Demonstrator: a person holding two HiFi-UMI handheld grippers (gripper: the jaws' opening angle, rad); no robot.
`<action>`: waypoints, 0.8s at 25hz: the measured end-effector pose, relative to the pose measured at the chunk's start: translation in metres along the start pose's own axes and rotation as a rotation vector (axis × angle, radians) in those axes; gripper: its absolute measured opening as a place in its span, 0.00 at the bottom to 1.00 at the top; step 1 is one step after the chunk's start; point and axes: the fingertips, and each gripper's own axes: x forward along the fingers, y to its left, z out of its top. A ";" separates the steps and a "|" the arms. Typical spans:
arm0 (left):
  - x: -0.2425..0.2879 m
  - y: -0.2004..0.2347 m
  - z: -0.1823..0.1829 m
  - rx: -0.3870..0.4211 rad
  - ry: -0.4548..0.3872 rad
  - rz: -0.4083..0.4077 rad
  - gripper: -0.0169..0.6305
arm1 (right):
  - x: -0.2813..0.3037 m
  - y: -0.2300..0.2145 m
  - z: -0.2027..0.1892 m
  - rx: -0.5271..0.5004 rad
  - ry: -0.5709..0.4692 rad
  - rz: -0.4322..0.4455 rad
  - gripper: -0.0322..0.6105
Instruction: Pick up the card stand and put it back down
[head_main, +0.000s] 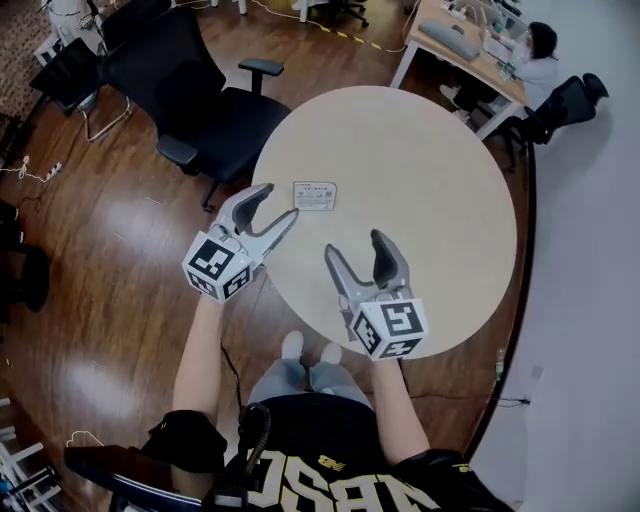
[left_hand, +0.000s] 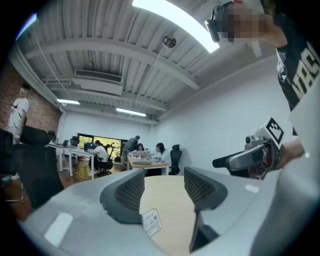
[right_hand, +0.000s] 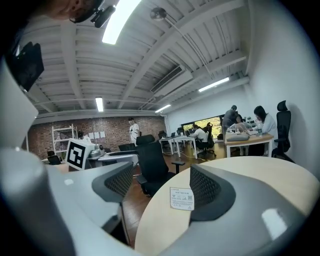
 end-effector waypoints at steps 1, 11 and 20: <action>-0.008 -0.002 0.012 0.012 -0.015 0.040 0.43 | -0.001 0.003 0.009 -0.011 -0.019 0.007 0.61; -0.063 -0.043 0.069 0.150 -0.062 0.278 0.40 | -0.022 0.030 0.065 -0.108 -0.150 0.010 0.61; -0.112 -0.093 0.081 0.126 -0.172 0.435 0.40 | -0.084 0.047 0.087 -0.212 -0.250 -0.047 0.61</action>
